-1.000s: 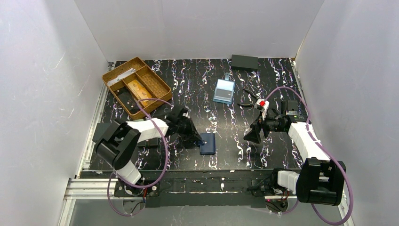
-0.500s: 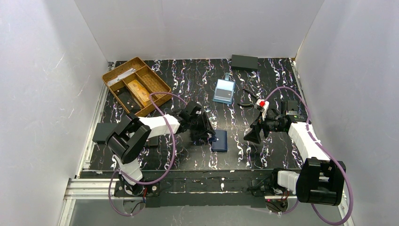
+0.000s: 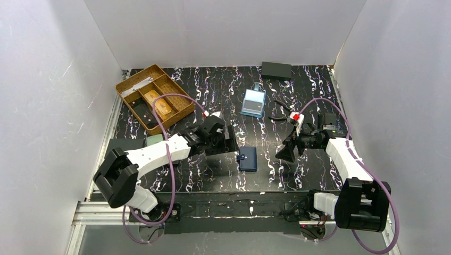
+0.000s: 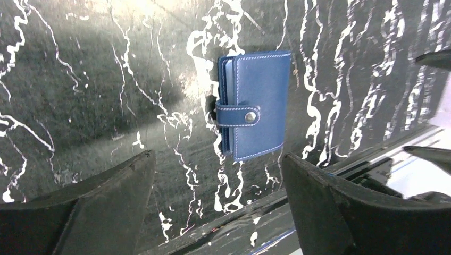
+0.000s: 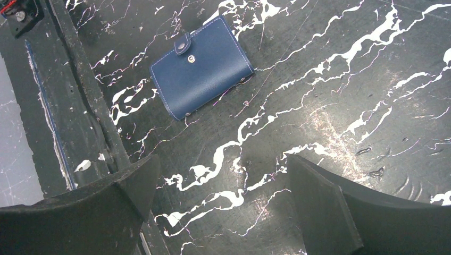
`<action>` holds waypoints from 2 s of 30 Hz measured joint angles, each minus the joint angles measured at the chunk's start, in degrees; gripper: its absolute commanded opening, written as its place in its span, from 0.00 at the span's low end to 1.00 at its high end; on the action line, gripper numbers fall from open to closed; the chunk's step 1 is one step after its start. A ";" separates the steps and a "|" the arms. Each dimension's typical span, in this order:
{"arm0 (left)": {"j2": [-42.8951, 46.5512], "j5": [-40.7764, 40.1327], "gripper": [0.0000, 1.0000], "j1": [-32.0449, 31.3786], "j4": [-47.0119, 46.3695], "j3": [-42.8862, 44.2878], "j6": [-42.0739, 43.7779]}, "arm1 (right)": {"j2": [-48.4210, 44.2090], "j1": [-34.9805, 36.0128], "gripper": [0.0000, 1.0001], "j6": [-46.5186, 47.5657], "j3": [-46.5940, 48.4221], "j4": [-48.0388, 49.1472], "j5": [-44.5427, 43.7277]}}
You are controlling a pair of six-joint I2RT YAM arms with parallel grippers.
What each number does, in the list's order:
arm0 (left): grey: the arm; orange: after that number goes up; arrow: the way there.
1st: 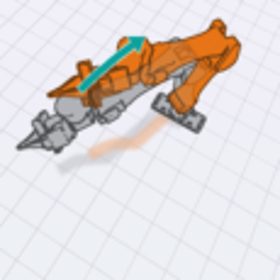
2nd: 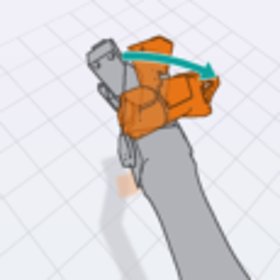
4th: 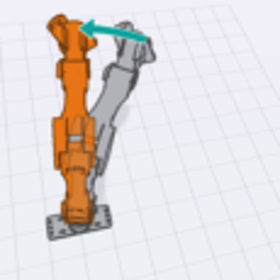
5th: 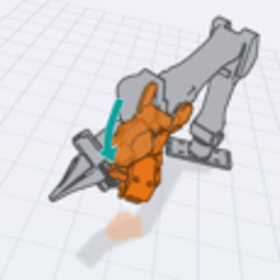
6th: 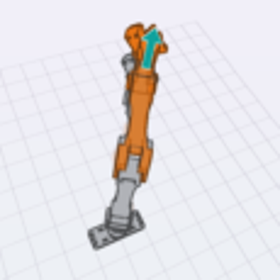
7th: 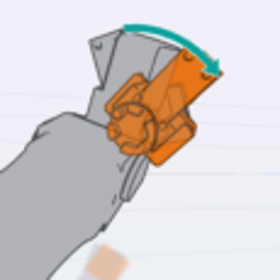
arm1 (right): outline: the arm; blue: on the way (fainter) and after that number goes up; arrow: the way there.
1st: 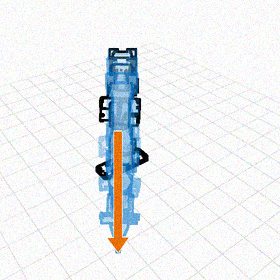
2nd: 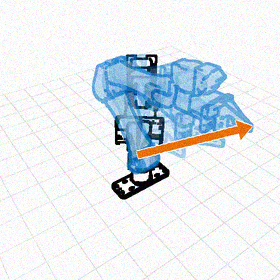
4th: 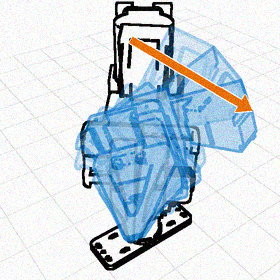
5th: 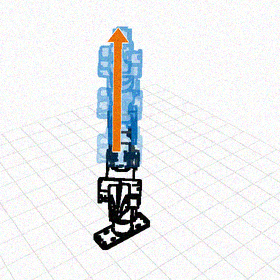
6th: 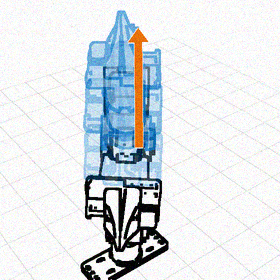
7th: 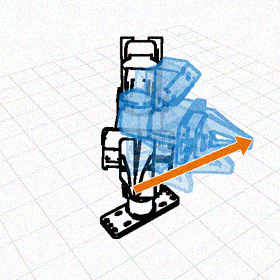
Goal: Take the credit cards out of the card holder
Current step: Open the card holder at the center of the board.
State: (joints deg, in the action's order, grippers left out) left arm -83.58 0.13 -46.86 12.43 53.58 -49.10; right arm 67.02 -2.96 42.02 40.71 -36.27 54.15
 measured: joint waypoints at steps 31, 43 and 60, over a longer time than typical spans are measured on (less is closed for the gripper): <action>-32.58 -15.90 0.73 -11.10 33.52 38.05 -1.55 | 0.00 0.00 0.98 0.00 0.00 0.00 -0.44; -33.72 -17.82 0.51 -11.10 35.04 37.95 -1.94 | 0.00 0.00 0.98 0.00 0.00 0.00 -0.46; -29.48 -16.09 0.15 -8.89 29.61 26.82 -2.52 | 0.00 0.00 0.98 0.00 0.00 0.00 -0.46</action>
State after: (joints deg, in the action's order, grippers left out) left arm -113.05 -15.96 -55.75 42.04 80.40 -51.63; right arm 67.02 -2.96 42.02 40.71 -36.27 53.69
